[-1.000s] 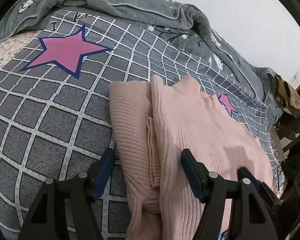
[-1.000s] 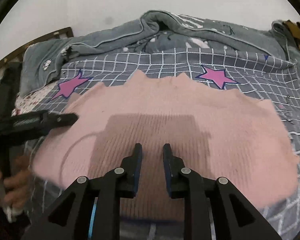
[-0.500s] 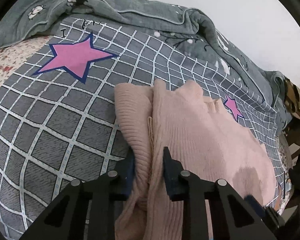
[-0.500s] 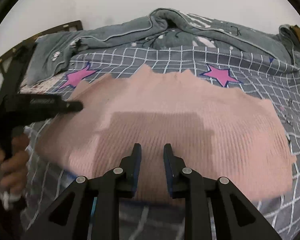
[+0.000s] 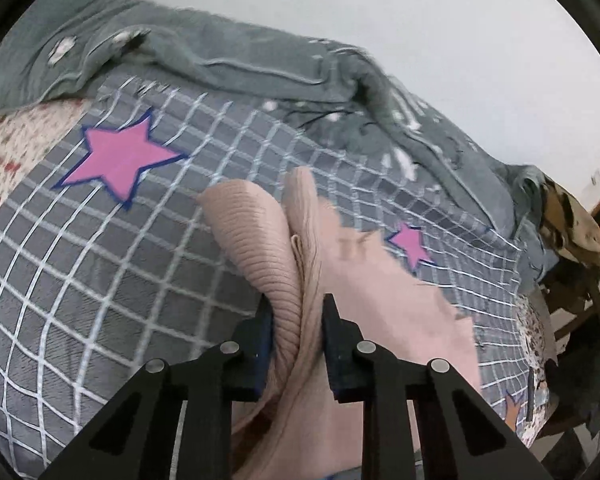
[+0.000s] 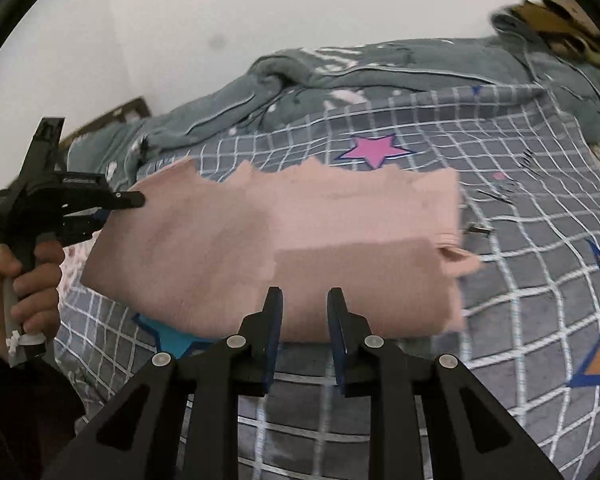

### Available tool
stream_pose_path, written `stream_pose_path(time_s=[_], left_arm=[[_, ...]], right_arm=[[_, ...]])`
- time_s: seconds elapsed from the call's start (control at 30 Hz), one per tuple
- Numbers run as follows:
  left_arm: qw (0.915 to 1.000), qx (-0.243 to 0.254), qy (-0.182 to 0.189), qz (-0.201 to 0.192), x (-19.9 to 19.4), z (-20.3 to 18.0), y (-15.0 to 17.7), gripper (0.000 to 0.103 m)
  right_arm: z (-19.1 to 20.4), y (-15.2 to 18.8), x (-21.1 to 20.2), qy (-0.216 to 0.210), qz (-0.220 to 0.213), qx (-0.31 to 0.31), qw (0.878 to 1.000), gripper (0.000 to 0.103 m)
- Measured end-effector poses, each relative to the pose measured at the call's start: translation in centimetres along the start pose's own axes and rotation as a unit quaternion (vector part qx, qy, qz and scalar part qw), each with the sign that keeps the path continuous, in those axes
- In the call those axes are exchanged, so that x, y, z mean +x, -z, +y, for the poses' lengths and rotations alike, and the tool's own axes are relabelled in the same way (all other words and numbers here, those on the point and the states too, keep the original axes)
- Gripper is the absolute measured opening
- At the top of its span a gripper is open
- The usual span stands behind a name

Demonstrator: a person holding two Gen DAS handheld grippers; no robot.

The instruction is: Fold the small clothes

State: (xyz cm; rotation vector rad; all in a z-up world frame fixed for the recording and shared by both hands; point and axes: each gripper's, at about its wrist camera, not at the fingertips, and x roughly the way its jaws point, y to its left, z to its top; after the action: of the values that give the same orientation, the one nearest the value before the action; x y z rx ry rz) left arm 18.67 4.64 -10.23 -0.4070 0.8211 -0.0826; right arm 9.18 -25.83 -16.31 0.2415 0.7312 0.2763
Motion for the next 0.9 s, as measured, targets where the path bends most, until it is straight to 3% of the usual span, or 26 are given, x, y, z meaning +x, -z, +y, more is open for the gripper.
stream_pose_path(time_s=[0.3,0.5,0.57,0.6,0.67,0.73,0.9], left_arm=[[0.9981,0.051,0.032,0.013,0.4,-10.5,0.6,0.020],[0.9941,0.055,0.072,0.059,4.9,-17.2,3.5,0.020],[0.9920,0.059,0.080,0.079,6.7,-18.5,4.7,0.016],[0.9894,0.064,0.092,0.092,7.9,-19.2,5.5,0.008],[0.9833,0.065,0.122,0.119,8.7,-19.7,6.4,0.009],[0.9790,0.072,0.126,0.143,9.0,-20.2,6.8,0.009],[0.9832,0.116,0.103,0.096,5.9,-18.5,5.3,0.013]], right_arm=[[-6.1,-1.9,-5.0,0.031,-0.055,0.024,0.998,0.024],[-9.7,-1.6,-6.2,0.041,-0.049,0.063,0.996,0.024],[-10.0,-1.3,-6.6,0.050,-0.048,0.061,0.996,0.024],[-10.1,-1.1,-6.8,0.054,-0.048,0.058,0.996,0.024],[-10.2,-0.8,-7.1,0.059,-0.047,0.052,0.996,0.024],[-10.1,-0.5,-7.2,0.061,-0.044,0.046,0.996,0.024],[-9.6,-0.6,-6.4,0.050,-0.041,0.045,0.997,0.024]])
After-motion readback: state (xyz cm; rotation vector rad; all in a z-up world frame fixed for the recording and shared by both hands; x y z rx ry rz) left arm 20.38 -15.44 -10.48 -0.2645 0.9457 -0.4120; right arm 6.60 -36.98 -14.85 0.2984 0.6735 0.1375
